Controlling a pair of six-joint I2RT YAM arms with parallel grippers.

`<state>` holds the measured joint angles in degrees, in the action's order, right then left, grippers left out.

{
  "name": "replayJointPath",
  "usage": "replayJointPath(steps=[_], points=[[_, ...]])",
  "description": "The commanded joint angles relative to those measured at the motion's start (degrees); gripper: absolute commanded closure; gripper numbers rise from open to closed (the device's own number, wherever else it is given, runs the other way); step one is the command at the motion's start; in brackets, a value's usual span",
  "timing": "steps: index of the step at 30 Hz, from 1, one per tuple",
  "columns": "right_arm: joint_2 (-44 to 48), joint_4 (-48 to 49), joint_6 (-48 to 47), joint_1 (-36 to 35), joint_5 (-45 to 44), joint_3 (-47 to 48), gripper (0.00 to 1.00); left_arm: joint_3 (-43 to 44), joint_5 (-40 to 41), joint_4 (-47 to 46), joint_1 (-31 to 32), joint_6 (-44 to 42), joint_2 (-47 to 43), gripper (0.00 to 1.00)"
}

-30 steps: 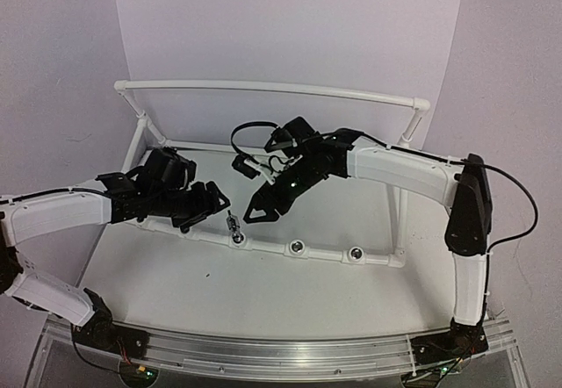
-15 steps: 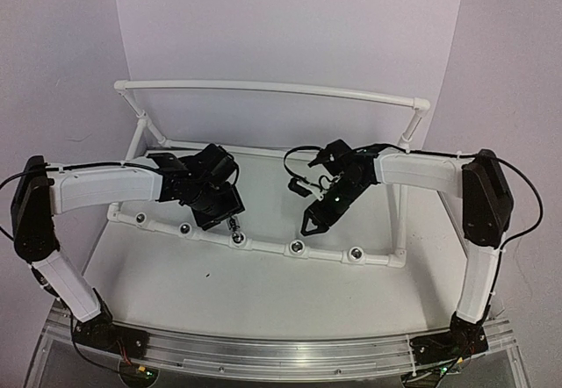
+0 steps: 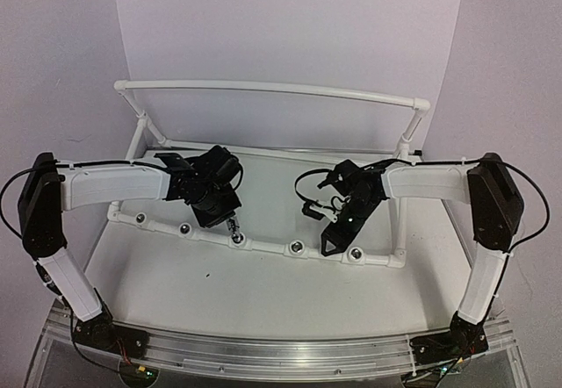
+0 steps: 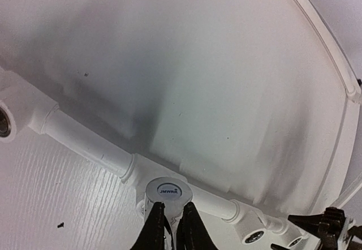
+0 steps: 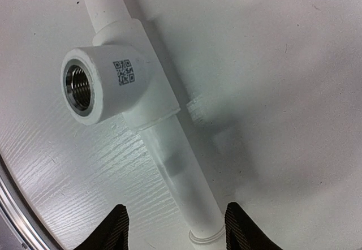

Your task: Install the water faucets

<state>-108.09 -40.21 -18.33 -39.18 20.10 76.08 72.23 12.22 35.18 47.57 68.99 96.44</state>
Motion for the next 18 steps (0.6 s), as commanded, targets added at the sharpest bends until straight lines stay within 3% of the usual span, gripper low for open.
replayJointPath(steps=[1, 6, 7, 9, 12, 15, 18], points=[[0.6, 0.3, -1.6, 0.2, -0.8, -0.9, 0.46, -0.9, 0.4, -1.1, -0.3, -0.3, -2.6, 0.98], [-0.1, 1.1, -1.7, 0.2, -1.5, -1.7, 0.46, -3.4, 0.1, -4.3, -0.3, -0.8, -4.5, 0.97], [-0.2, 1.4, -1.6, 0.2, -1.8, -1.8, 0.46, -3.6, 0.0, -4.5, -0.3, -1.2, -4.7, 0.93], [-0.4, 2.0, -1.1, 0.2, -3.4, -2.0, 0.46, -2.5, 0.2, -2.8, -0.3, -1.8, -4.3, 0.69], [-0.4, 3.6, -0.2, 0.2, -6.0, -2.4, 0.46, -0.7, 0.0, 0.3, -0.3, -2.2, -2.8, 0.47], [-0.4, 5.1, 0.4, 0.2, -7.6, -3.0, 0.46, -0.3, -0.3, 2.2, -0.3, -1.2, -1.5, 0.38], [-0.7, 6.3, 0.4, 0.2, -9.2, -4.0, 0.46, -0.3, -1.1, 2.8, -0.3, -0.5, -0.1, 0.36]])
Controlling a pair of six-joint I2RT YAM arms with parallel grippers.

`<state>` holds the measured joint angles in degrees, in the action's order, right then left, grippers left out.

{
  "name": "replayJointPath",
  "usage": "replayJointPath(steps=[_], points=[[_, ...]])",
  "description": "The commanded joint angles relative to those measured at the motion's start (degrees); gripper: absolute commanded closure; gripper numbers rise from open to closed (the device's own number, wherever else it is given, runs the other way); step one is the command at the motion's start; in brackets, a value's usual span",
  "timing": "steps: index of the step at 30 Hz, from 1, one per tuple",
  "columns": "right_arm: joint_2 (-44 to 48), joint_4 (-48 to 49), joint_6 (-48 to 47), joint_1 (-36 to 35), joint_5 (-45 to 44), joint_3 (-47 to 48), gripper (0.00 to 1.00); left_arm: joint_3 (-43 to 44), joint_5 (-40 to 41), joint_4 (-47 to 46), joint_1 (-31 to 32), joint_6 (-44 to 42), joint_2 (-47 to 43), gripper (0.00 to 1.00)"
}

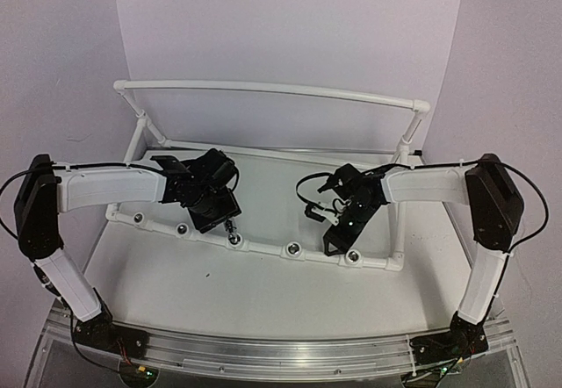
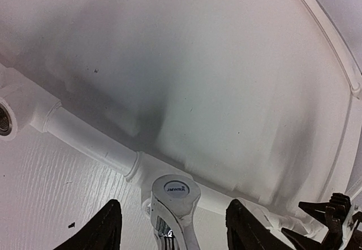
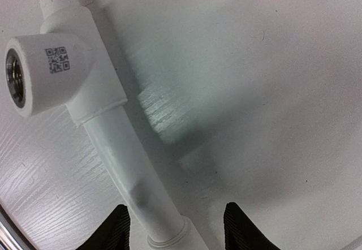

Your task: Install the water faucets

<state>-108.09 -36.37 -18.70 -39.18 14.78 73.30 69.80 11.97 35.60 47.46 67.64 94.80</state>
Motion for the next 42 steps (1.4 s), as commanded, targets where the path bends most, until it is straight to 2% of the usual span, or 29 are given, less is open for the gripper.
replayJointPath(steps=[1, 7, 12, 15, 22, 28, 31, 36, 37, 40, 42], points=[[-0.9, 2.8, 0.7, 0.2, -4.2, -1.5, 0.47, 2.0, -1.2, 2.4, -0.2, 1.2, 2.0, 0.37], [-1.5, 4.4, 0.5, 0.2, -5.7, -2.9, 0.5, 3.0, -2.8, 0.6, -0.1, -1.3, 6.3, 0.4], [-1.6, 5.5, 0.3, 0.2, -6.9, -3.9, 0.53, 2.7, -4.1, -2.1, 0.0, -4.2, 8.1, 0.46], [-1.6, 5.8, 0.4, 0.2, -7.0, -4.2, 0.56, 2.2, -4.4, -2.8, 0.1, -5.5, 8.1, 0.53], [-1.8, 6.0, 0.4, 0.2, -7.3, -4.1, 0.63, 2.7, -4.5, -1.0, 0.5, -11.2, 7.9, 0.78], [-1.9, 6.1, 0.3, 0.2, -7.2, -4.0, 0.66, 6.6, -0.8, 5.5, 1.5, -19.2, 9.6, 0.96], [-1.9, 6.1, 0.3, 0.2, -7.2, -4.1, 0.66, 8.7, 1.5, 8.8, 2.1, -22.4, 10.5, 1.0], [-2.0, 6.1, 0.5, 0.2, -7.0, -4.0, 0.67, 9.7, 3.2, 11.3, 2.4, -24.6, 10.0, 0.98], [-2.0, 6.1, 0.6, 0.2, -6.9, -3.9, 0.67, 9.9, 3.1, 11.6, 2.4, -24.3, 9.9, 0.93], [-1.7, 6.0, 1.1, 0.2, -6.3, -3.5, 0.65, 10.4, 2.1, 11.4, 2.4, -23.4, 8.9, 0.59], [-1.2, 5.9, 1.4, 0.2, -5.9, -3.1, 0.62, 10.3, 1.2, 10.7, 2.4, -23.1, 7.4, 0.46]])
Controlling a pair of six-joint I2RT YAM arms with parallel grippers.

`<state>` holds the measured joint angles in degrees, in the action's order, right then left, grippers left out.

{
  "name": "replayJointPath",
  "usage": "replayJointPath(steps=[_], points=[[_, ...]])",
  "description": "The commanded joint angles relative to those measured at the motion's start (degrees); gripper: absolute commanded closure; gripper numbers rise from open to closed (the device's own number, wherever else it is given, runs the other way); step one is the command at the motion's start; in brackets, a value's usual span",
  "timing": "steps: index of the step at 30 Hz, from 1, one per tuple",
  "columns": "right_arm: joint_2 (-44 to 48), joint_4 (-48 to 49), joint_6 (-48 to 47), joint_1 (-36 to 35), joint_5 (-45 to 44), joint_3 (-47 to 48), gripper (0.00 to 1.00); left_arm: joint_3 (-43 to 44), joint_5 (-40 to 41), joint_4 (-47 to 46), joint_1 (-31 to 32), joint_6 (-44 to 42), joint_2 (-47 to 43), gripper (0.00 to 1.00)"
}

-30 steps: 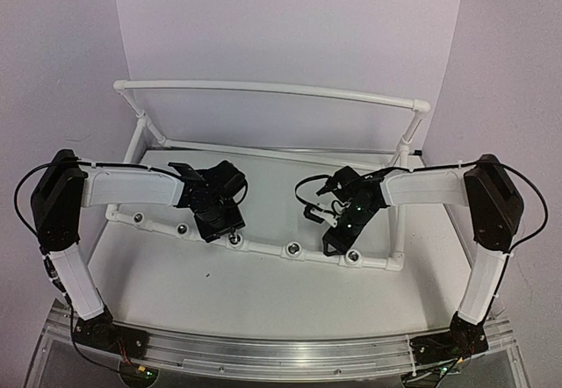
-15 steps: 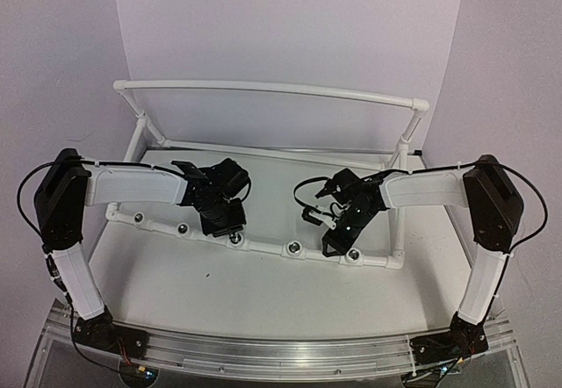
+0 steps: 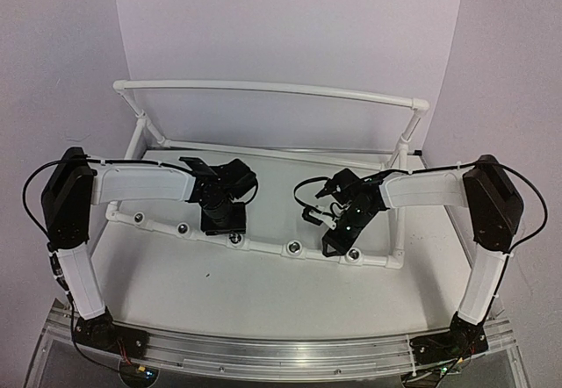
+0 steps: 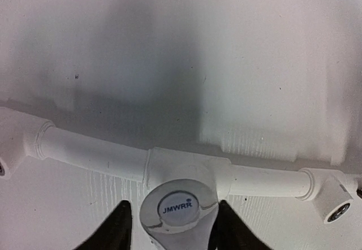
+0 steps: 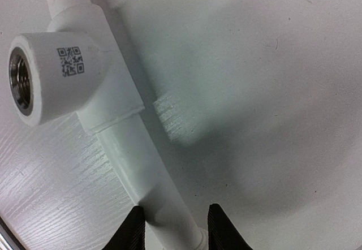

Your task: Install the water faucets

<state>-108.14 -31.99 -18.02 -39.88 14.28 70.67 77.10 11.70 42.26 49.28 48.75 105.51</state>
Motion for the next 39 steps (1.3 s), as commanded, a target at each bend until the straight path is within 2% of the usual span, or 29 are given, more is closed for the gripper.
replayJointPath(steps=[1, 4, 6, 8, 11, 15, 19, 21, 27, 34, 39], points=[[-0.7, 1.4, 0.8, 0.9, -5.2, -0.2, 0.59, 3.0, 1.5, 3.9, 0.6, -3.9, -4.2, 0.38], [0.4, 0.8, 1.4, 0.9, -4.7, 0.9, 0.53, 3.4, 1.6, 4.4, 0.6, -3.9, -7.0, 0.13], [1.3, -0.1, 1.5, 0.9, -3.9, 1.9, 0.51, 4.2, 1.7, 5.8, 0.5, -4.3, -9.0, 0.04], [2.5, -1.5, 1.7, 0.9, -2.7, 3.6, 0.48, 4.7, 1.8, 6.8, 0.6, -4.6, -11.3, 0.0], [4.6, -3.4, 2.1, 0.9, -0.6, 6.5, 0.43, 4.5, 0.9, 6.5, 0.6, -5.6, -15.4, 0.0], [7.7, -5.2, 3.0, 0.9, 2.3, 10.9, 0.32, 4.9, 1.9, 7.1, 0.6, -6.5, -19.5, 0.0], [11.6, -5.7, 4.0, 1.2, 2.3, 14.2, 0.11, 4.2, 4.9, 8.2, -0.6, -6.5, -24.2, 0.0], [14.0, -5.6, 4.6, 2.3, 1.7, 14.9, 0.02, 2.5, 3.9, 7.9, -3.4, -7.4, -27.3, 0.0], [20.0, -4.9, 6.1, 10.8, 1.9, 11.7, 0.02, -3.6, 3.1, 8.6, -13.2, -10.7, -34.5, 0.0], [28.8, -2.7, 5.4, 28.0, 4.6, 1.0, 0.02, -10.7, 3.5, 9.8, -20.8, -11.5, -40.3, 0.0], [31.9, -1.5, 5.2, 34.5, 5.0, -4.0, 0.02, -14.2, 3.7, 9.8, -24.8, -11.7, -43.5, 0.0]])
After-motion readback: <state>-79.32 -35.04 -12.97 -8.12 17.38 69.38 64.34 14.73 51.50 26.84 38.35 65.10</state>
